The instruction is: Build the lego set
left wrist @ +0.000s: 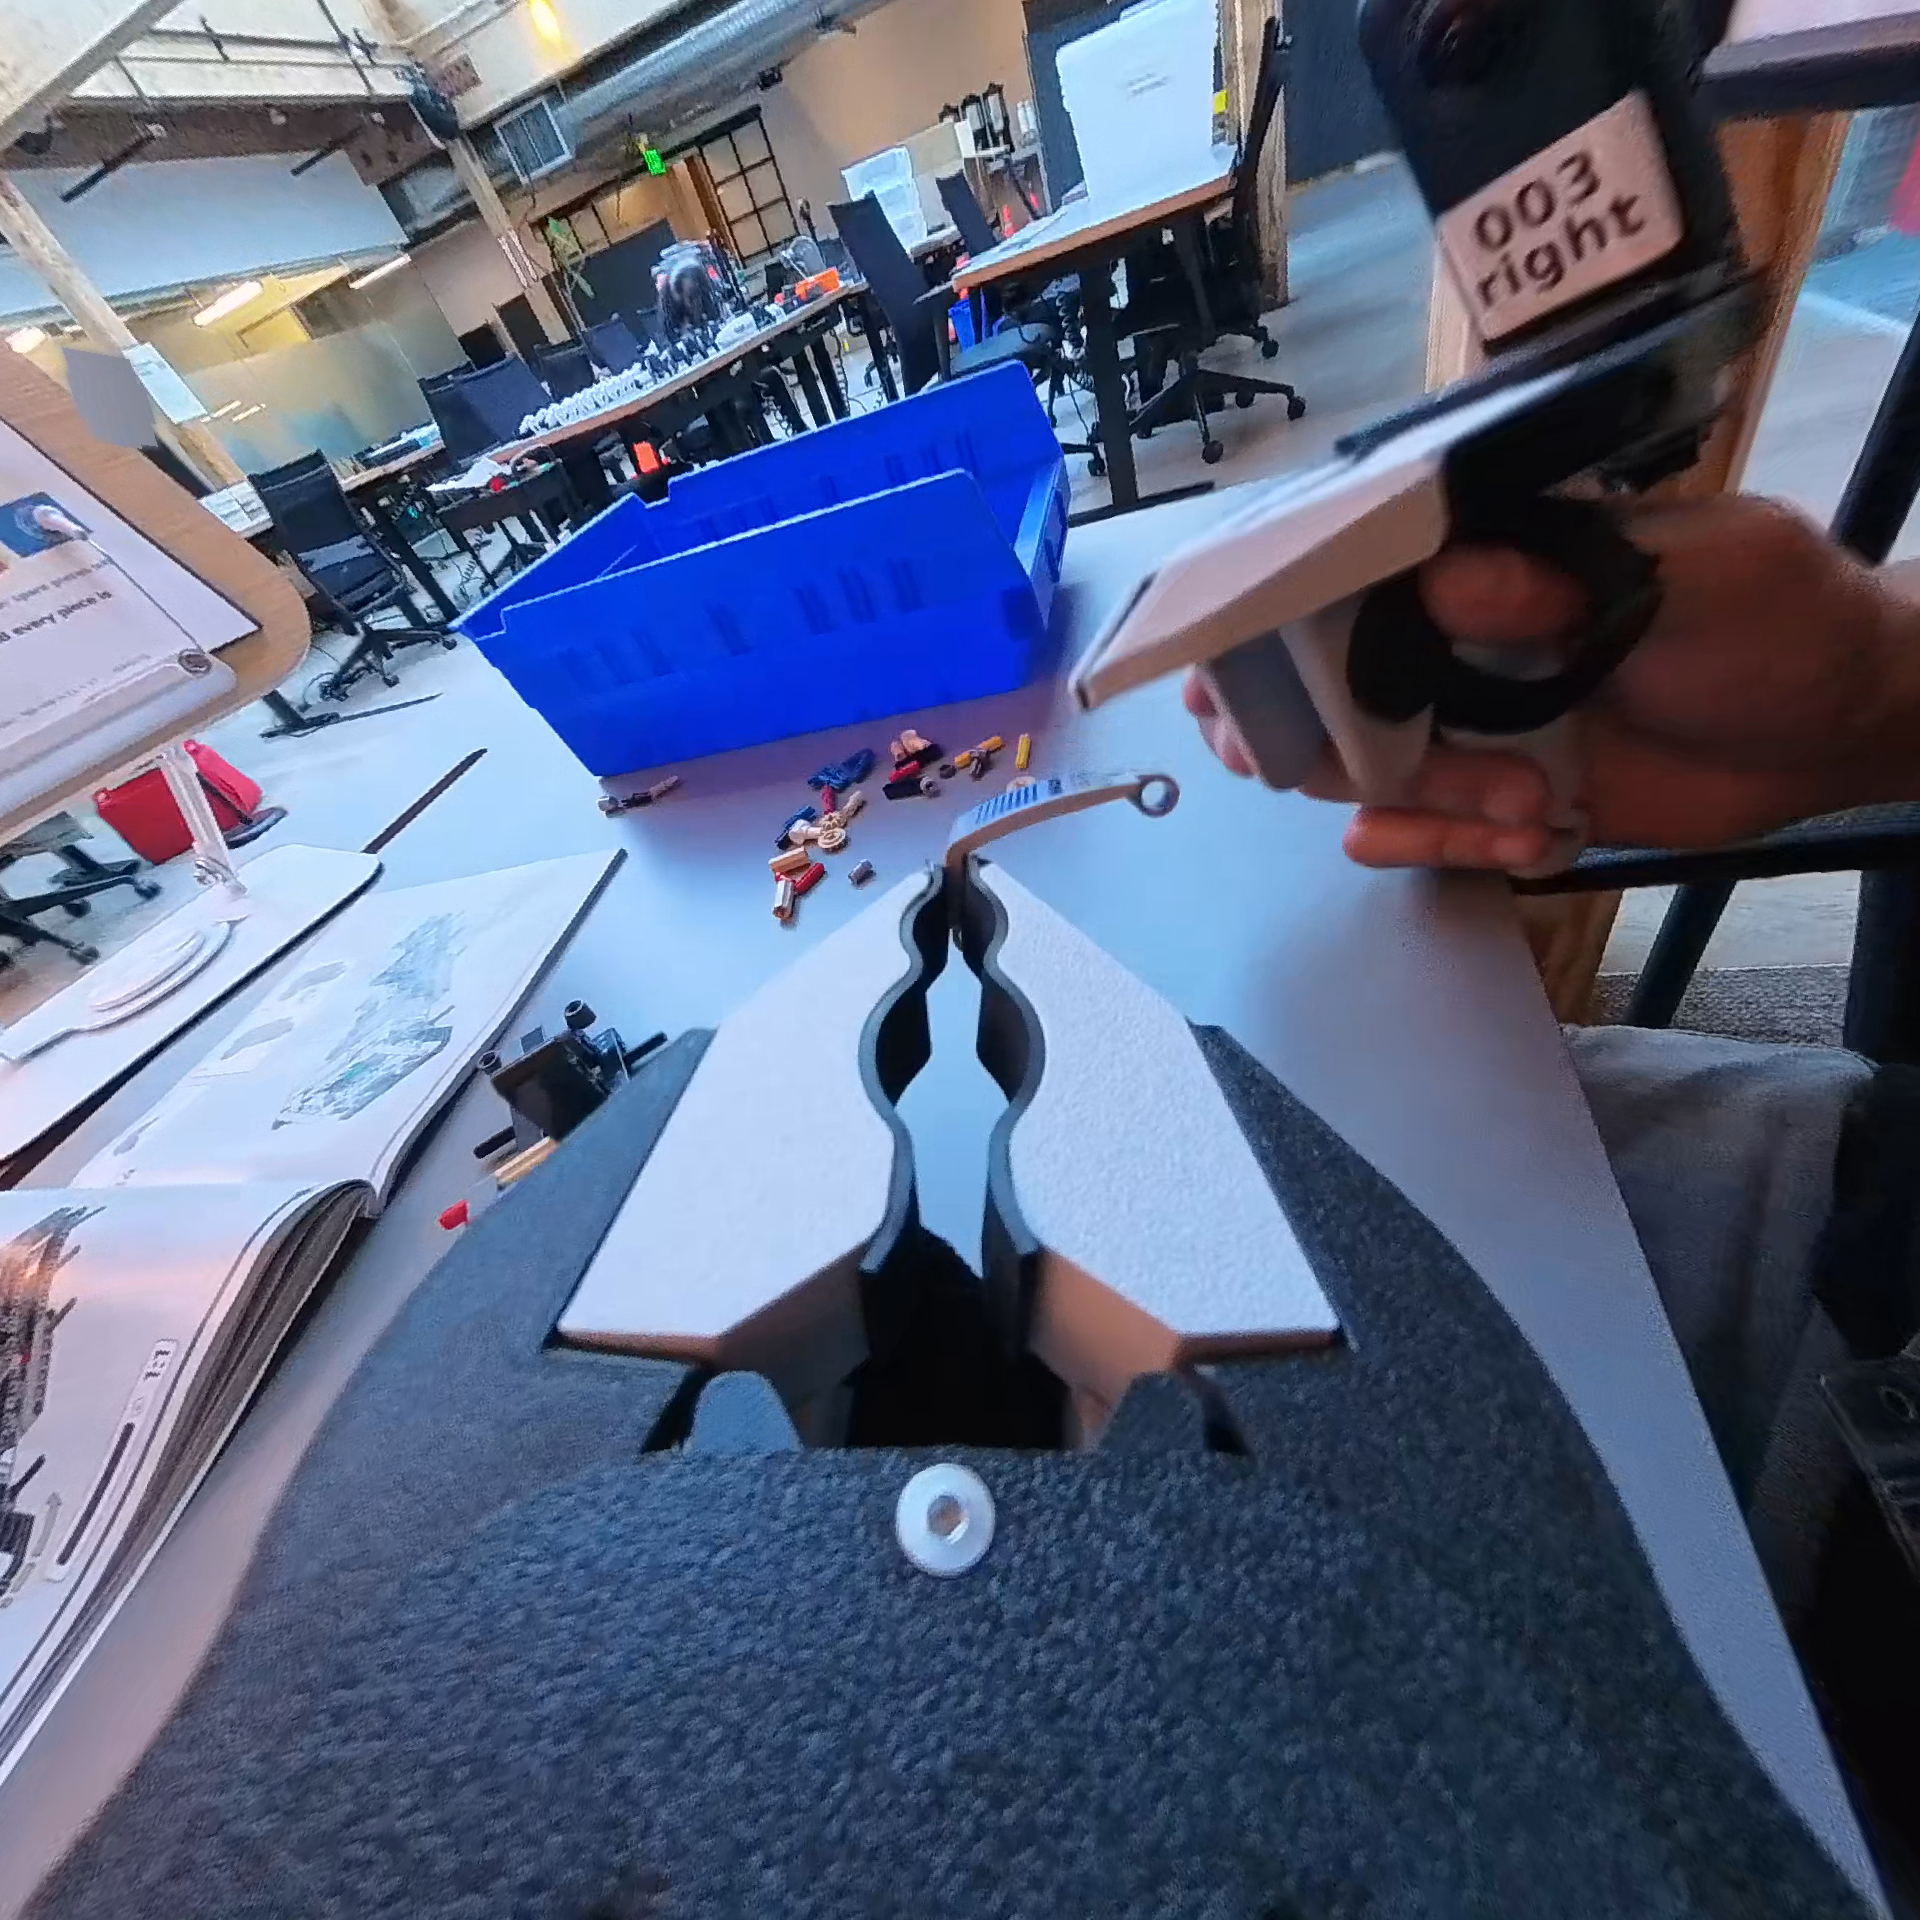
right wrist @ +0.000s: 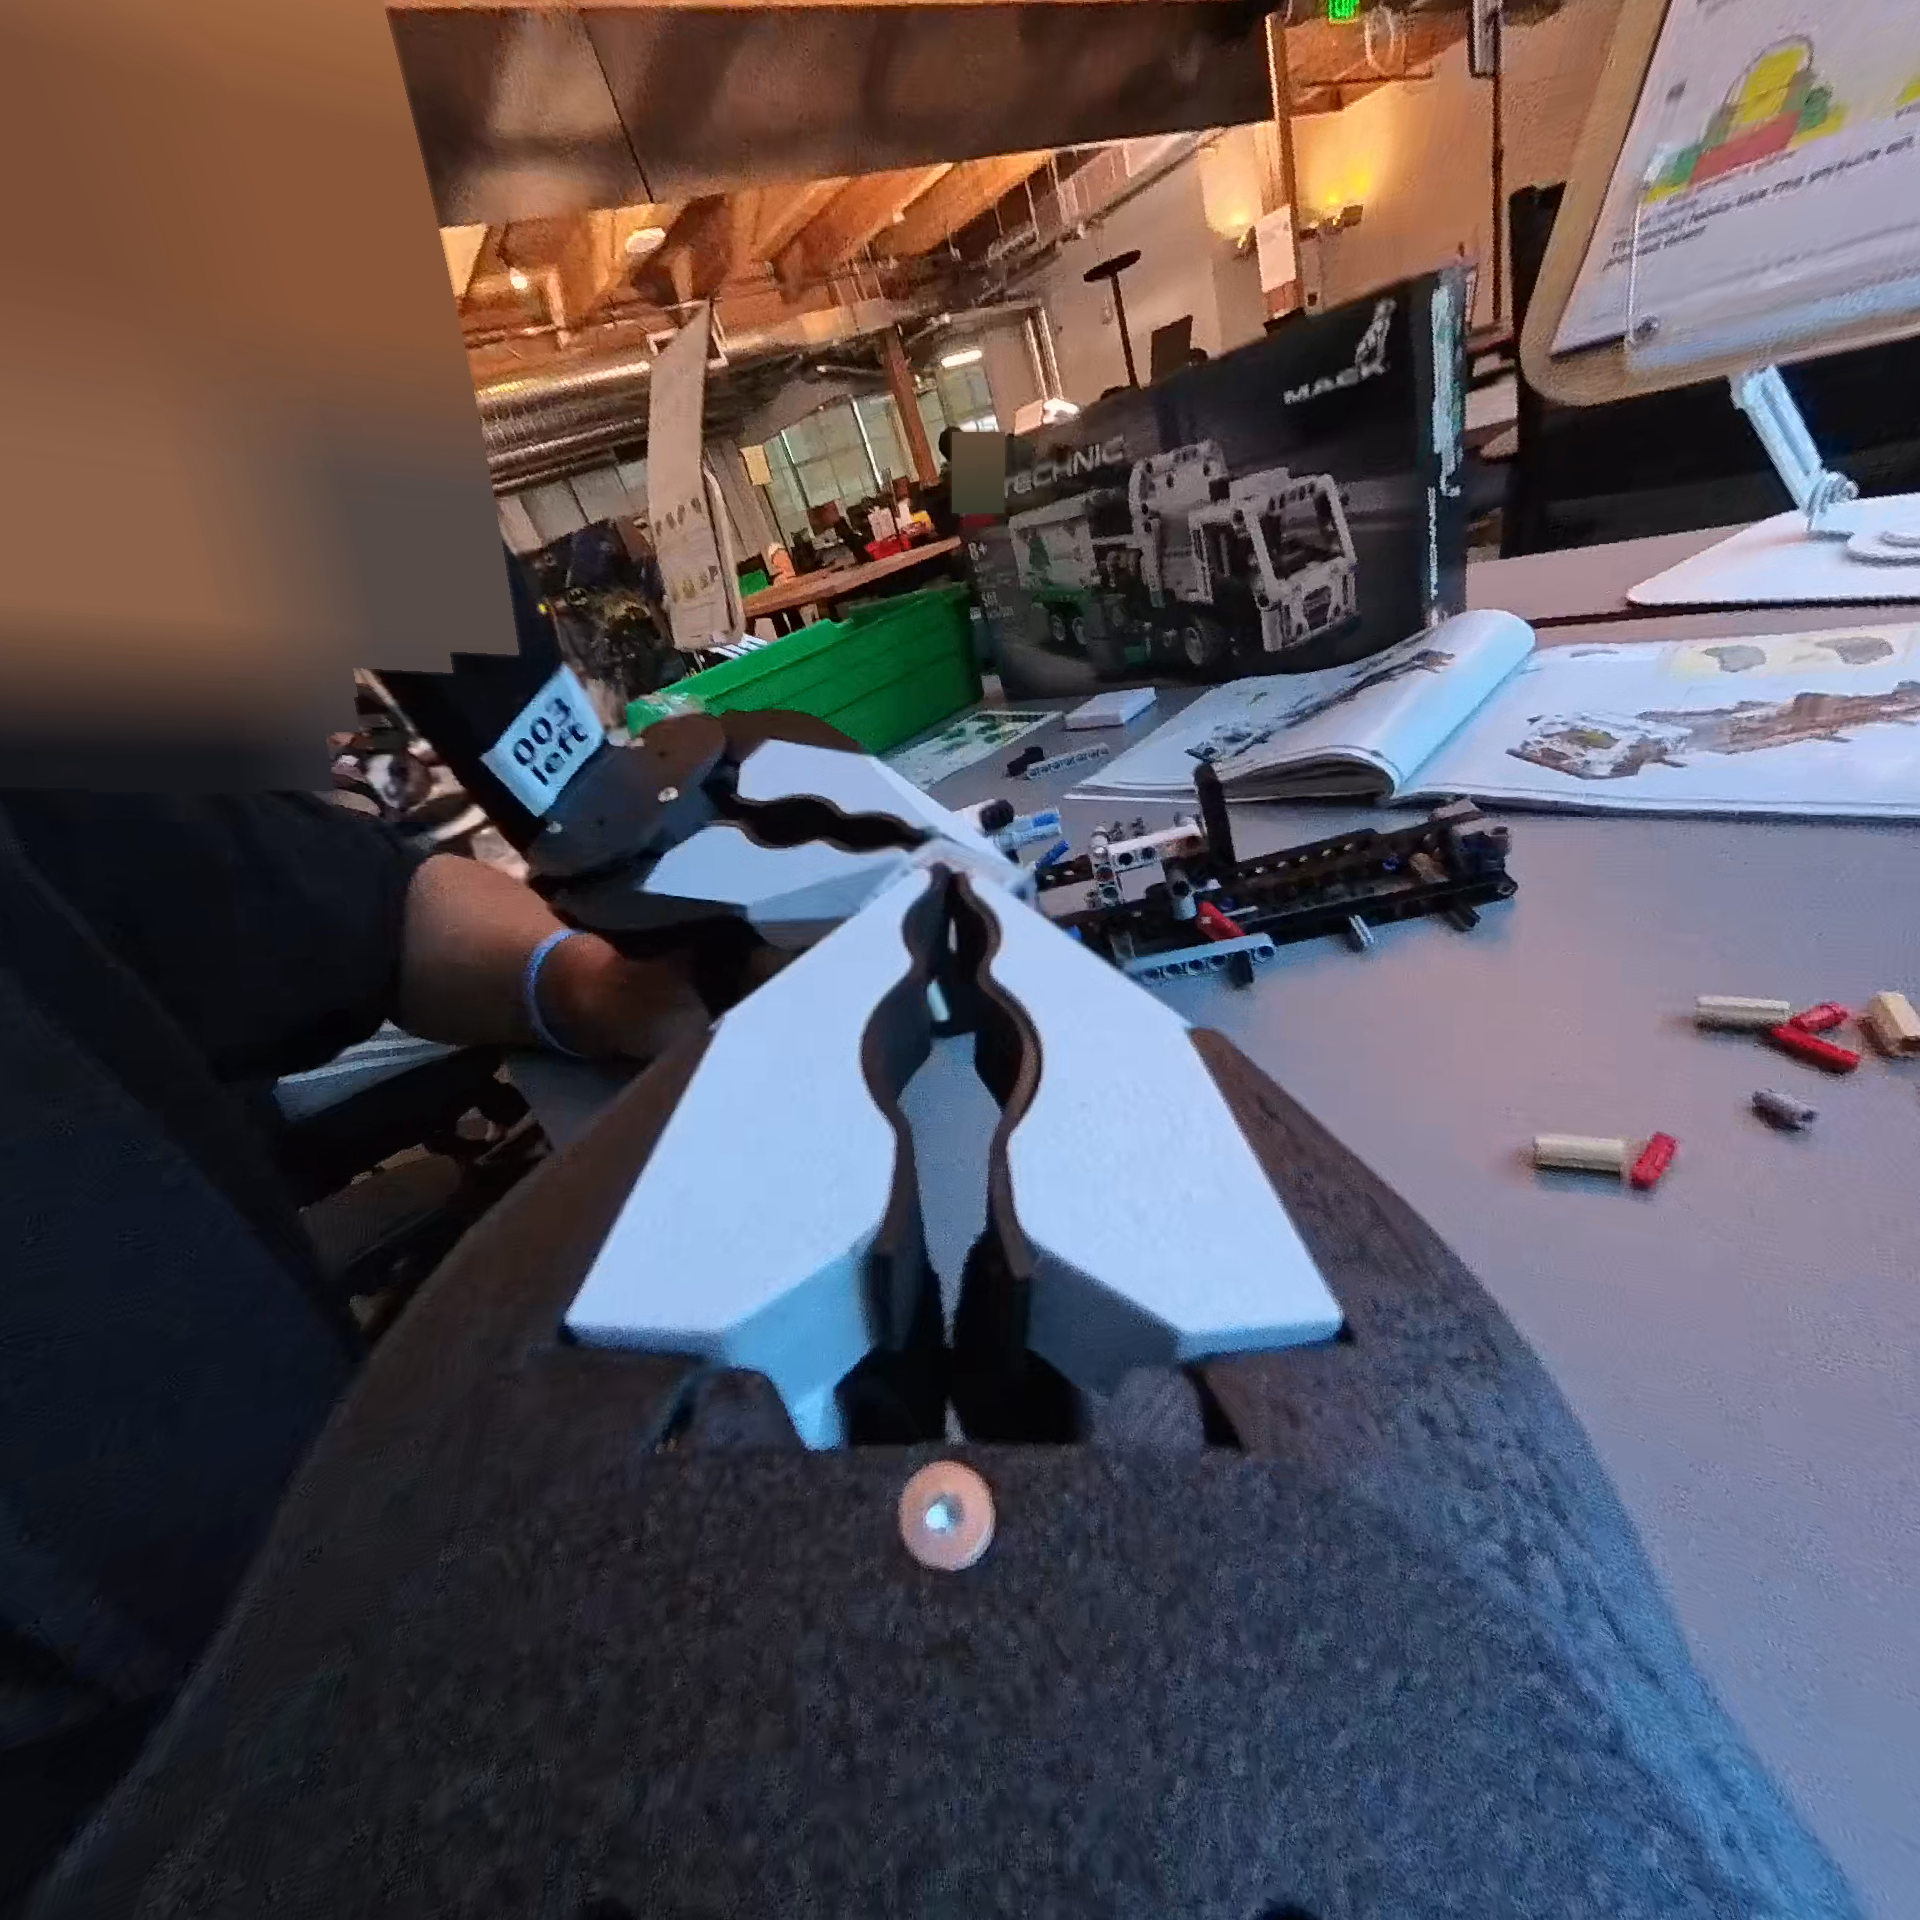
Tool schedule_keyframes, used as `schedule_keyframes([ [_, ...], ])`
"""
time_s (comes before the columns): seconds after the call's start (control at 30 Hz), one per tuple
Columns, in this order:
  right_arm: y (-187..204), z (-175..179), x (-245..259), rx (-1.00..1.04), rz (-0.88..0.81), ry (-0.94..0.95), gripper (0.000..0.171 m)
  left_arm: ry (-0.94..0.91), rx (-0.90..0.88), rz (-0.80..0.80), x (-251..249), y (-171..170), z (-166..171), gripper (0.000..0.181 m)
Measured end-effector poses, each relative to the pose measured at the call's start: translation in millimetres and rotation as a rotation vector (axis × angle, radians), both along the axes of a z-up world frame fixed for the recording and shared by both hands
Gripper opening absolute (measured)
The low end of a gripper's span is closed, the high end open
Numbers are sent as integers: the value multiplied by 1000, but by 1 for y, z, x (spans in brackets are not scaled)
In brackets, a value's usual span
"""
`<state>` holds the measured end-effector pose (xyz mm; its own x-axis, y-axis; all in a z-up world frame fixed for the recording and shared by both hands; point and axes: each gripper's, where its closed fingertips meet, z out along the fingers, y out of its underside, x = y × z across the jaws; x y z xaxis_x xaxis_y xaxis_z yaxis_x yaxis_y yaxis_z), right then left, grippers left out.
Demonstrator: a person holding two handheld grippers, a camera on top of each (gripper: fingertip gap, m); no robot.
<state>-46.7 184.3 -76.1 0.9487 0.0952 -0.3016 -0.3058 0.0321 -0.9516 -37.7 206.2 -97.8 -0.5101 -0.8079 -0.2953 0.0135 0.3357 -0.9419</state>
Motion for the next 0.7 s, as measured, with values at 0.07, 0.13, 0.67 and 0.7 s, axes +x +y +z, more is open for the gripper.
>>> schedule_keyframes([
  [0.07, 2, 9, -11, 31, 25, -17, 0, 6, 12, -1, 1, -1, -2, 0],
  [0.13, 8, 3, -18, -13, 23, -63, 0, 3, 18, -3, 0, -2, -2, 0],
  [0.67, 10, -3, -27, -37, 83, -24, 0, 5, 20, 9, 1, 1, -2, 0],
  [0.7, 9, -4, -29, -42, 100, -22, 0, 0, 7, 12, 1, 3, 0, 0],
])
